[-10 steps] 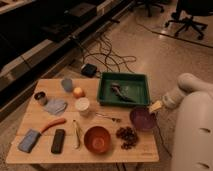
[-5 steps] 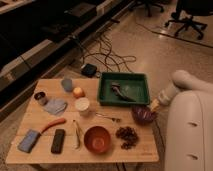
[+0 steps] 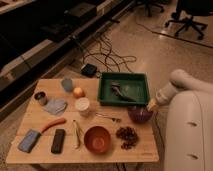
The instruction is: Stack bowls on top of each other
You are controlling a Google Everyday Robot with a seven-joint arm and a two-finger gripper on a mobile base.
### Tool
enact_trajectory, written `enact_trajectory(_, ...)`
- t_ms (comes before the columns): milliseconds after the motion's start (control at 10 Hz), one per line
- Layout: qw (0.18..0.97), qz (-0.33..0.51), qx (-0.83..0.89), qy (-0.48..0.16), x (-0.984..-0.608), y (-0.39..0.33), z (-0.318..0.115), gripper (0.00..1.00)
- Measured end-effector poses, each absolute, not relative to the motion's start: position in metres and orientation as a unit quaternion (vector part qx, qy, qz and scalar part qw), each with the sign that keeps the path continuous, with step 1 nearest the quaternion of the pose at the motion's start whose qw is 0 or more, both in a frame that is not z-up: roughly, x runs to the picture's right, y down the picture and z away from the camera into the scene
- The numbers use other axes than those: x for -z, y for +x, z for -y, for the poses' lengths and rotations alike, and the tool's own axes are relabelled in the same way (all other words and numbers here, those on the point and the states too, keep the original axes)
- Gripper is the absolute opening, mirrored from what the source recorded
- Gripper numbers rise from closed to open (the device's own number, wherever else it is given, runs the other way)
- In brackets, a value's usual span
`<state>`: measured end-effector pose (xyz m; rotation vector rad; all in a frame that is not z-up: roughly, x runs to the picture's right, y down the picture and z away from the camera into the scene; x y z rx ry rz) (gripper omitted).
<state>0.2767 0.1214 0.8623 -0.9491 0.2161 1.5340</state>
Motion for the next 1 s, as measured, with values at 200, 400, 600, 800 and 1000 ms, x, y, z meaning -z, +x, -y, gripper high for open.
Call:
enact_trajectory(200,0.646,-0.098,-0.655,-0.38,-0.839,0.263,-0.105,0.0)
enact_trajectory(400,0.666,-0.096,-0.646,-0.36,-0.814,0.249,-0.092,0.0)
enact_trajectory(600,0.674,-0.088,-0.643,-0.353,-0.801,0.241,-0.084,0.0)
enact_trajectory(800,0.682,-0.08,-0.64,-0.346,-0.795,0.234,-0.076,0.0)
enact_trajectory(1000,0.697,-0.072,-0.628,-0.339,-0.794,0.217,-0.065,0.0)
